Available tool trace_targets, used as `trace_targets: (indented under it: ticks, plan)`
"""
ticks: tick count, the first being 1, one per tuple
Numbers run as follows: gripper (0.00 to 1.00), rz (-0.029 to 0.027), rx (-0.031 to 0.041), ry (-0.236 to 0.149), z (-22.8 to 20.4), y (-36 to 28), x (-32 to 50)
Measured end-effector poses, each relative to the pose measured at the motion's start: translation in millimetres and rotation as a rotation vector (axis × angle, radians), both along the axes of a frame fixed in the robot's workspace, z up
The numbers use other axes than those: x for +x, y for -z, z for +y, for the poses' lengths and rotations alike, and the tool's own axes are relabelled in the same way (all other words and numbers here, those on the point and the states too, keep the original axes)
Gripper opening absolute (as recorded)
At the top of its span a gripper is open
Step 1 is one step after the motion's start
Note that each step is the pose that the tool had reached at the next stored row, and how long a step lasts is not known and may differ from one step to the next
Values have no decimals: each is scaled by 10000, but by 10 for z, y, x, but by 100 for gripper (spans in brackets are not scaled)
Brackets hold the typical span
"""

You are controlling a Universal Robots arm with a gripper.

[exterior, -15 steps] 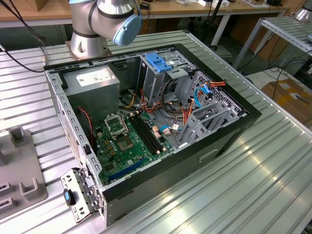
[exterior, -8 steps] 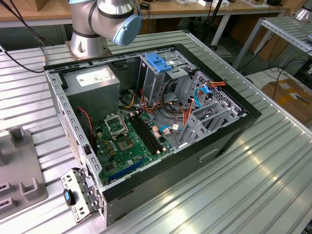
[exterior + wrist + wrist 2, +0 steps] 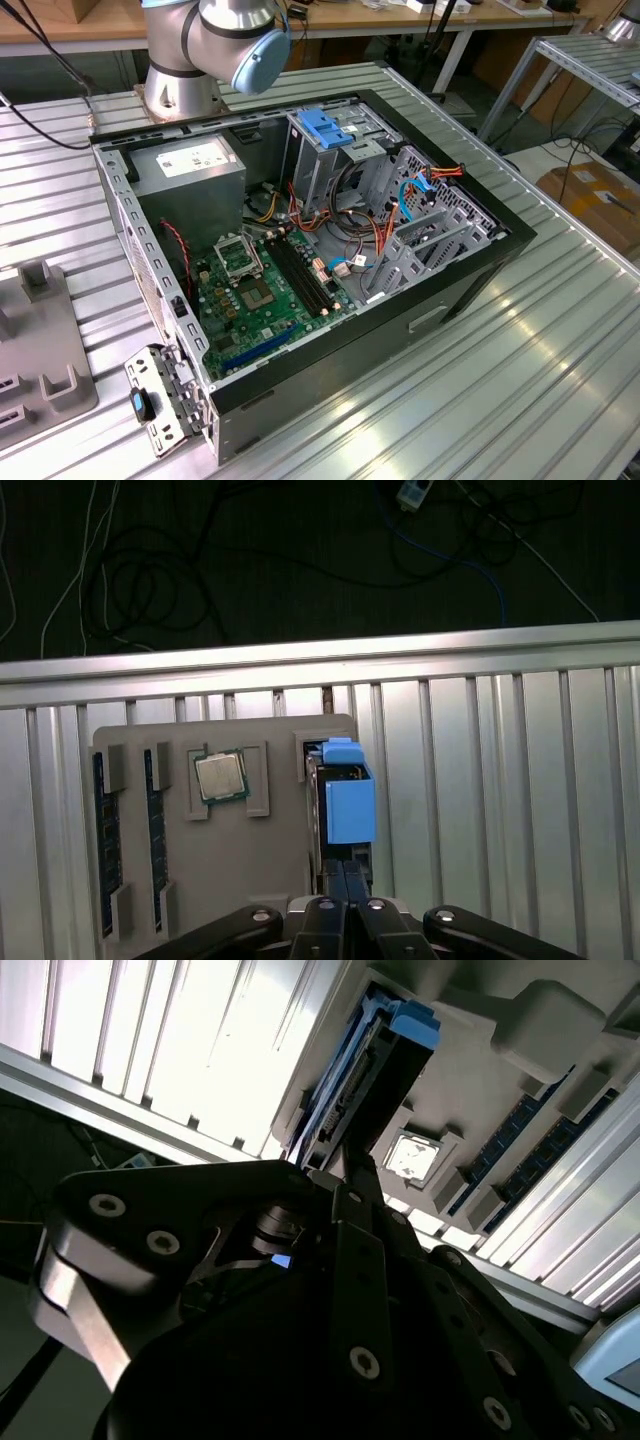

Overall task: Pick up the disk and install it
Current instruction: 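Pick up the disk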

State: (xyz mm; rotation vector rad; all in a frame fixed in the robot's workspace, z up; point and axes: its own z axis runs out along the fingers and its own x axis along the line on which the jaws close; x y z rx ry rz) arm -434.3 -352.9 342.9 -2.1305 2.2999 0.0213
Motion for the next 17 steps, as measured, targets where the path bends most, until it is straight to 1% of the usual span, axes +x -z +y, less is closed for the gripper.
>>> trace_targets:
  ticks: [6, 7, 8, 13, 15, 16, 17]
  plan:
    - [11, 0, 0, 0, 0, 0, 1]
    - [17, 0, 0, 1, 0, 0, 2]
    - [17, 0, 0, 0, 0, 0, 2]
    - [48, 0, 0, 0, 1, 0, 3]
    - [48, 0, 0, 0, 1, 0, 4]
    - [54, 0, 0, 0, 1, 0, 4]
    - [54, 0, 0, 0, 1, 2, 4]
